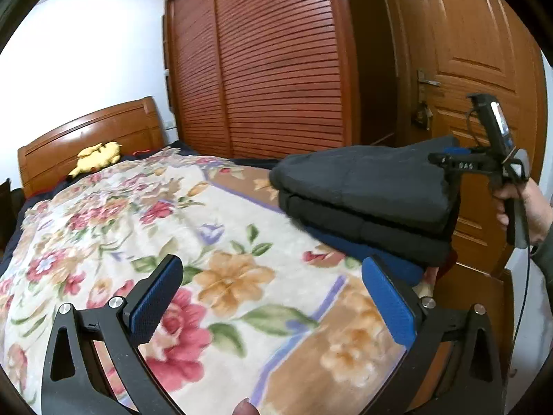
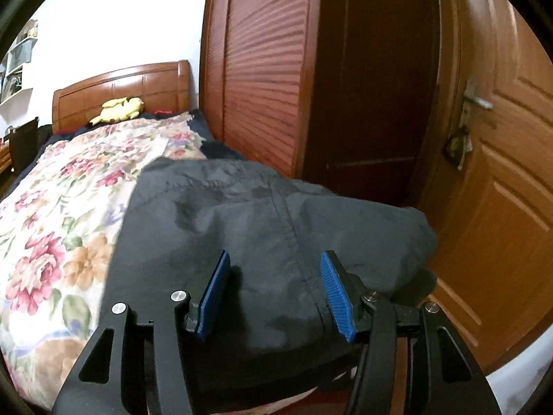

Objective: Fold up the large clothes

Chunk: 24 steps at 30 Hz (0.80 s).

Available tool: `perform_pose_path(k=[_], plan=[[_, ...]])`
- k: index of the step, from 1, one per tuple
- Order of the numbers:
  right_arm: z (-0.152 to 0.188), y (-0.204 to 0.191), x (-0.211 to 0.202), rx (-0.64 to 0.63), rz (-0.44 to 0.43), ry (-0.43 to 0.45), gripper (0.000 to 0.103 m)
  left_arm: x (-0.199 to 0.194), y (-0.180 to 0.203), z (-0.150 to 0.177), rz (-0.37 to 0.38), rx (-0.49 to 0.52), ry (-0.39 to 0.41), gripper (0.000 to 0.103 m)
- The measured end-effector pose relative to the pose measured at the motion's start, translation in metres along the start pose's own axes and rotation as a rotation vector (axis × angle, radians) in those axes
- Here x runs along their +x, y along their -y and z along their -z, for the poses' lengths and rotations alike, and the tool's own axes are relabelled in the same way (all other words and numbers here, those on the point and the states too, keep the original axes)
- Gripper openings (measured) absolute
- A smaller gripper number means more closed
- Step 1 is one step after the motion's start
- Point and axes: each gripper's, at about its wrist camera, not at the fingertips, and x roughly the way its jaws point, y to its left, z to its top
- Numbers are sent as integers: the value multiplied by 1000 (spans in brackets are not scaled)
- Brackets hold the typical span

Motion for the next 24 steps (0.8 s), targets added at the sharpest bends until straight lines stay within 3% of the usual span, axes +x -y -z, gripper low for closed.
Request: perform_pose_path(k=[5,9,24], plan=[[-7,-30,-33,-20,-27,35,56,-23,-29,21,-72,-31,-9,103],[11,-54,-55,-43,-86,51,56,-38,-48,37,-121,-46,-21,103],[61,-175,-76,-122,-444,68,71,-97,-132,101,-328,-133,-56,103]])
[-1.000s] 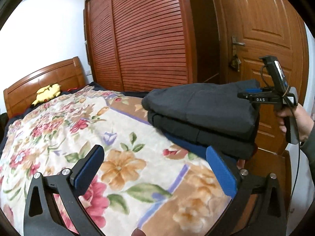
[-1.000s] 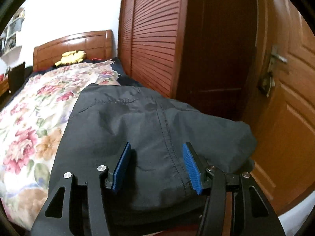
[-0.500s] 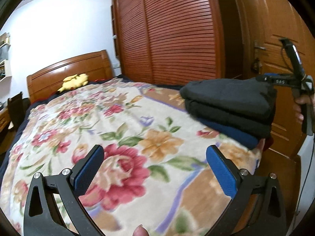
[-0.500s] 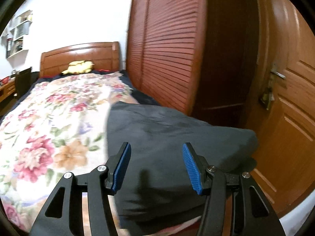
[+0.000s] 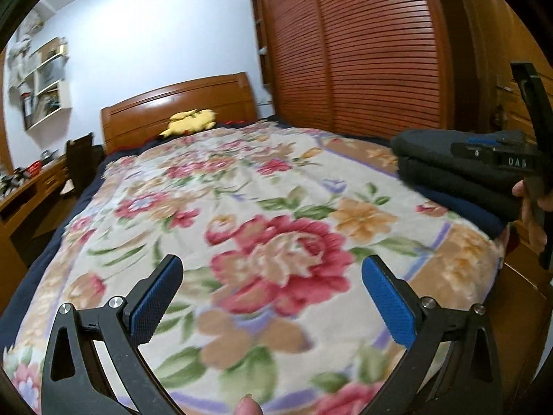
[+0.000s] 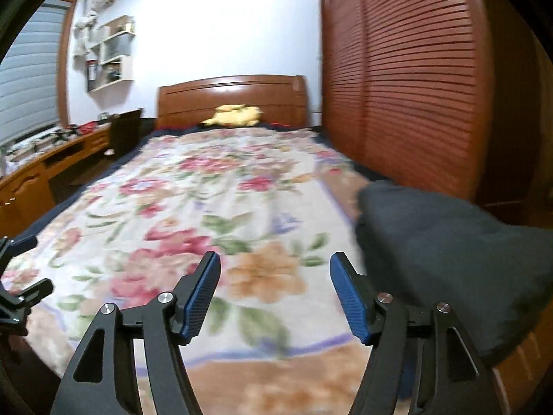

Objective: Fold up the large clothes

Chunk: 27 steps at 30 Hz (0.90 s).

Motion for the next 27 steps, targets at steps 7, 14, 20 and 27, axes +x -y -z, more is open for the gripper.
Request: perform_pose_path(k=[7,14,20,27], plan=[[15,-50,30,-19,-110,-6,71,-2,-48,24,-93,-56,-17,103],[37,-90,71,-39,-196,-25,71,16,-84,49,-165,-108,-27,103],[43,-106,112,-43,-216,10,71,26,-113,63,-214,-170,18,103],[57,-116,134,-85,-195,80,71,31,-132,74,-245,-210,79,103]])
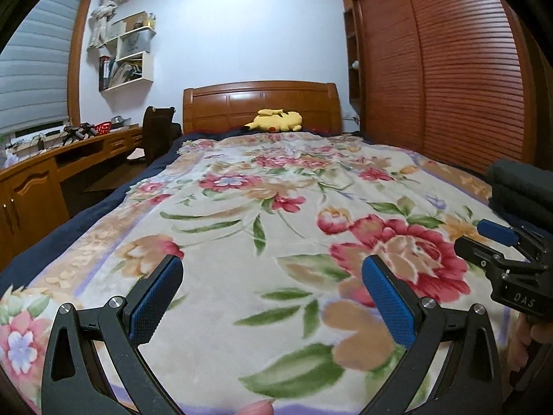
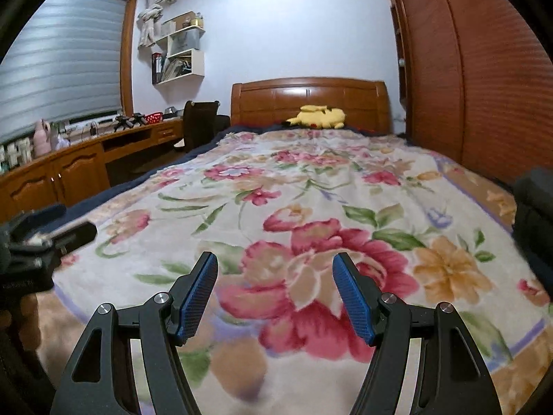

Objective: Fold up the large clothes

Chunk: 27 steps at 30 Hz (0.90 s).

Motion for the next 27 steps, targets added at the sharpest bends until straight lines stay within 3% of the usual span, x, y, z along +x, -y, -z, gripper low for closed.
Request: perform_pose_path(k=[27], plan=[[12,-2,20,22,-18,31,71,6,-2,18,-7,3,-25,103]])
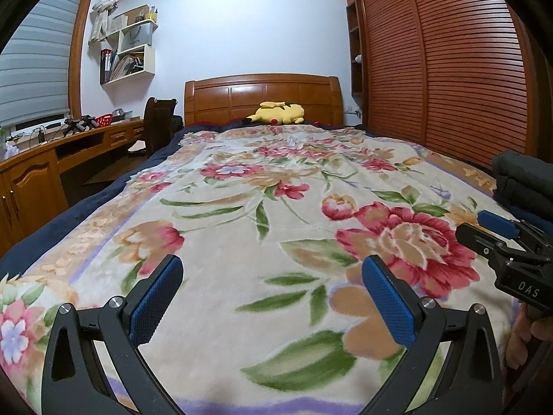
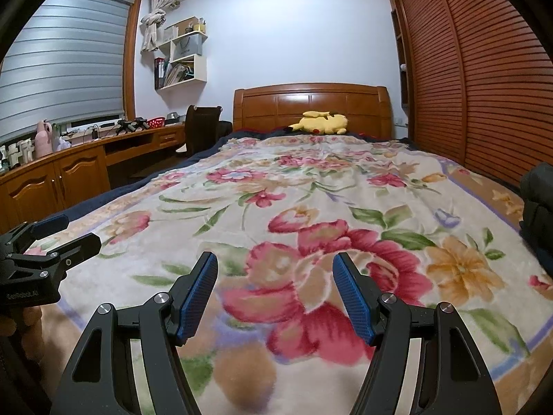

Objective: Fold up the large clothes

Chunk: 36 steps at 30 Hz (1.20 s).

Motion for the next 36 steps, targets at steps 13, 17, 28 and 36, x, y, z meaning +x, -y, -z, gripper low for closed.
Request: perform_pose_path(k=[13,17,28,36], plan=[[1,-1,1,2,2,7,71,1,0,1,-4,1,-1,103],[2,0,2,5,-1,8,71,0,-1,1,-6,1,0,103],[2,1,2,5,-4,8,71,0,-1,2,-5,0,1,103],[2,2,2,5,-5,8,71,0,-2,2,-4,-1,1,103]])
